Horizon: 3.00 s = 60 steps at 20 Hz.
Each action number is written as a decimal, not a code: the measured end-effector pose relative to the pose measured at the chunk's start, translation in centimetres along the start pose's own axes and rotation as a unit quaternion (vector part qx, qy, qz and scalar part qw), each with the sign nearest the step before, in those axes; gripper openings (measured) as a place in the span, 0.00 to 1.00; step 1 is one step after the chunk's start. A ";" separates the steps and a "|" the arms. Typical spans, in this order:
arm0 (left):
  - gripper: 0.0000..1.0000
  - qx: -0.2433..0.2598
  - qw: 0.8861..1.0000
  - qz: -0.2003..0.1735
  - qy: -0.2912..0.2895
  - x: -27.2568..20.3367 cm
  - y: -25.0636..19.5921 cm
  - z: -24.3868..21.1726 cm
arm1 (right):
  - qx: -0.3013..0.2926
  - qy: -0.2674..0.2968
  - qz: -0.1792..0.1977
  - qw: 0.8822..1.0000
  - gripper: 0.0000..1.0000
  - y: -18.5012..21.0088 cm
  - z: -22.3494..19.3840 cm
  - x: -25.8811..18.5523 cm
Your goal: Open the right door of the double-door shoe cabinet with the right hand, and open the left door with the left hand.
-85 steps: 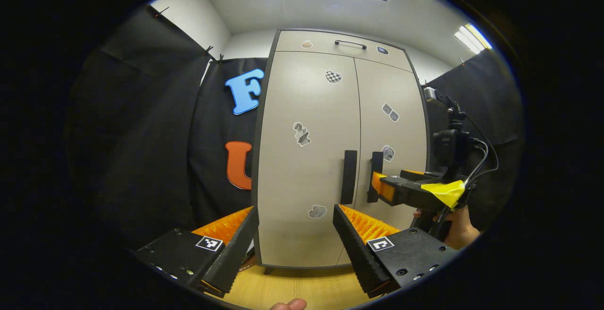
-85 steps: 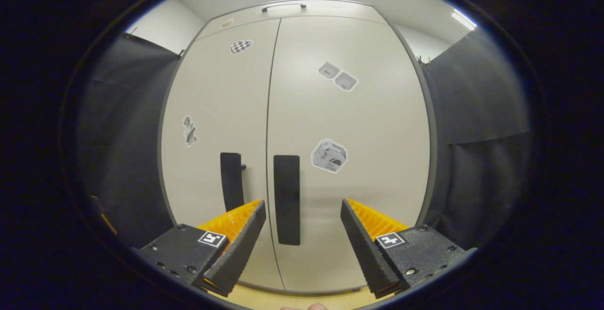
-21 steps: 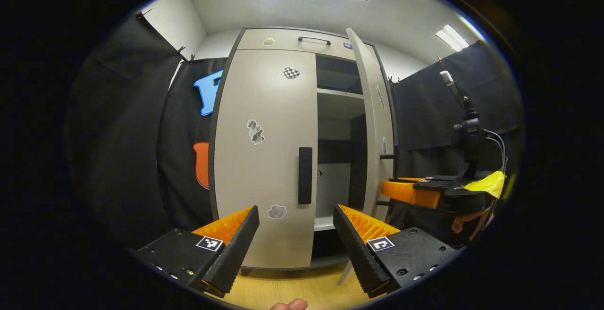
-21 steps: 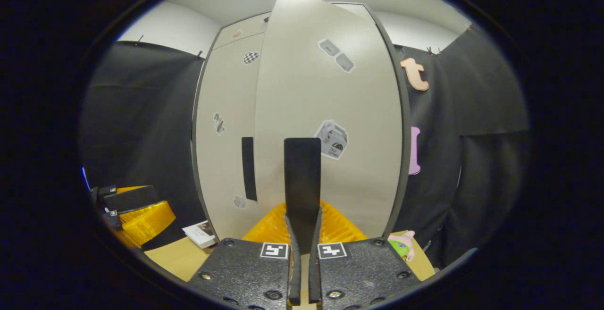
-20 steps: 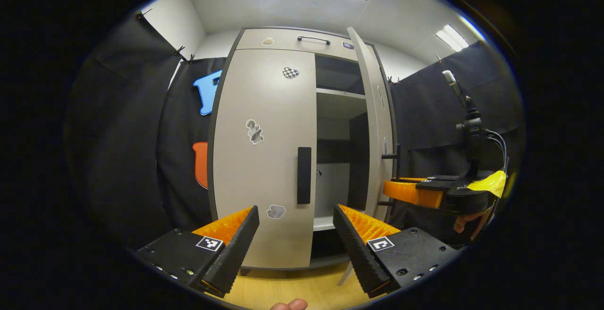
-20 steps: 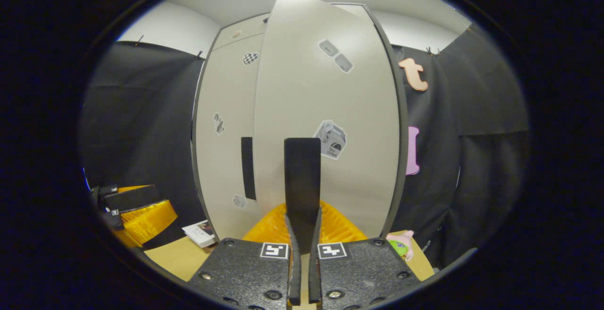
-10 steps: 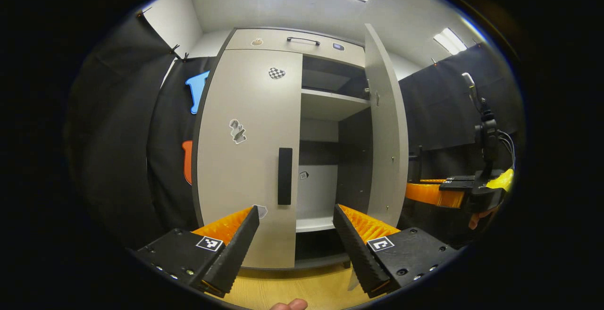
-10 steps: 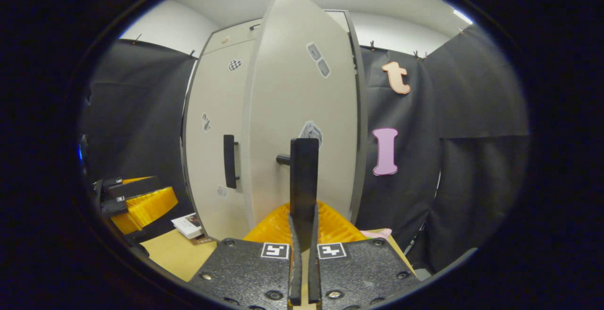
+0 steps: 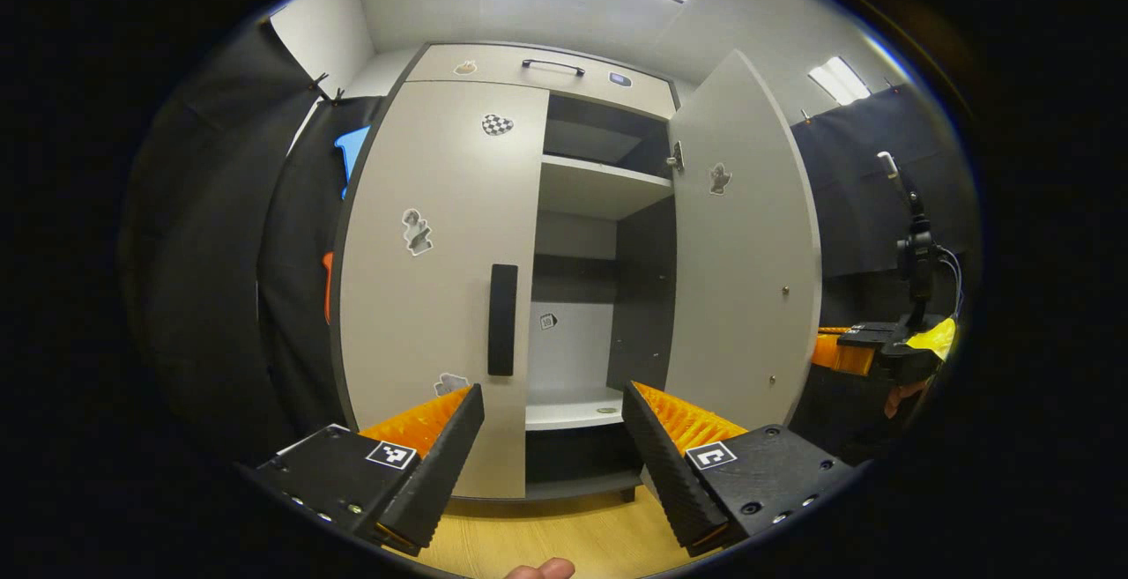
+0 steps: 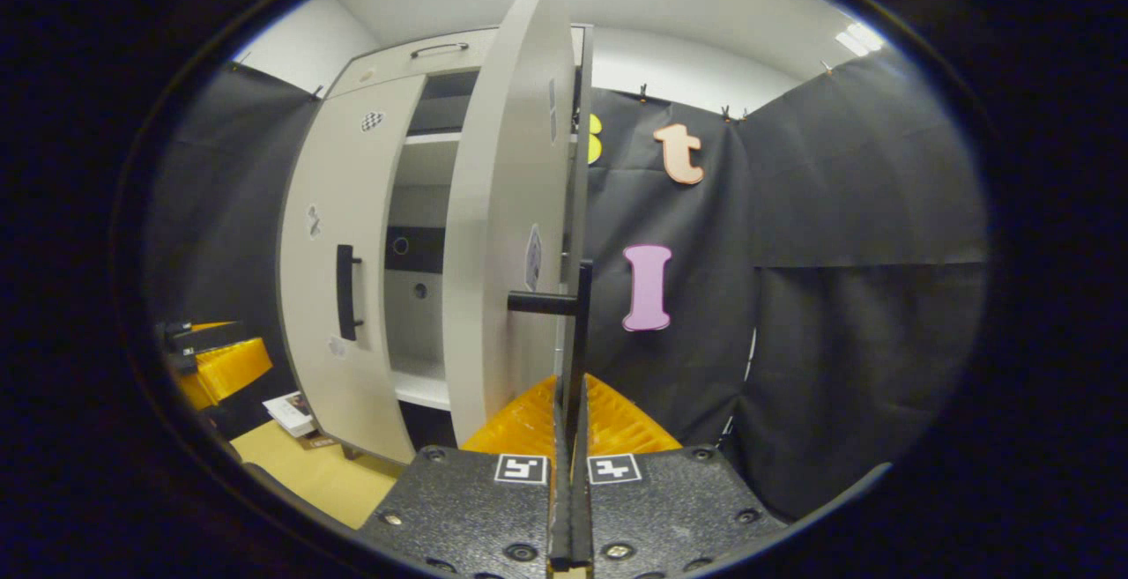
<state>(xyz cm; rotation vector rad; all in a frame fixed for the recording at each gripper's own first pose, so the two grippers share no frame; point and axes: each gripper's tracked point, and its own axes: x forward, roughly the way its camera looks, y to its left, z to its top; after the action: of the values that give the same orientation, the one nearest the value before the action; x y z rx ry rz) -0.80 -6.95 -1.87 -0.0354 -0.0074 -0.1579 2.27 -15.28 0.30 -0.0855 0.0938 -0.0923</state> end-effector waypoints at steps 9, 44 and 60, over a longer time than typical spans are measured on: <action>0.95 0.010 1.000 0.021 0.005 0.4 0.9 -0.6 | 0.017 -0.011 0.038 0.999 0.04 -1.2 0.1 0.2; 0.95 0.015 0.998 0.063 -0.005 2.6 7.3 1.2 | 0.061 -0.047 0.032 0.997 0.80 9.2 -0.5 -2.9; 0.95 0.065 0.995 0.071 0.017 16.8 5.5 -0.8 | 0.025 -0.063 0.026 0.997 0.80 7.6 -0.1 -4.8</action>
<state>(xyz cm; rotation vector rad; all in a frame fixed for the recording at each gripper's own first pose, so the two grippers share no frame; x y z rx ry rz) 16.69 -4.23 -2.73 0.0964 0.0184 -0.0148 -1.82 -7.30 -0.10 -0.0386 -0.0314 -0.0380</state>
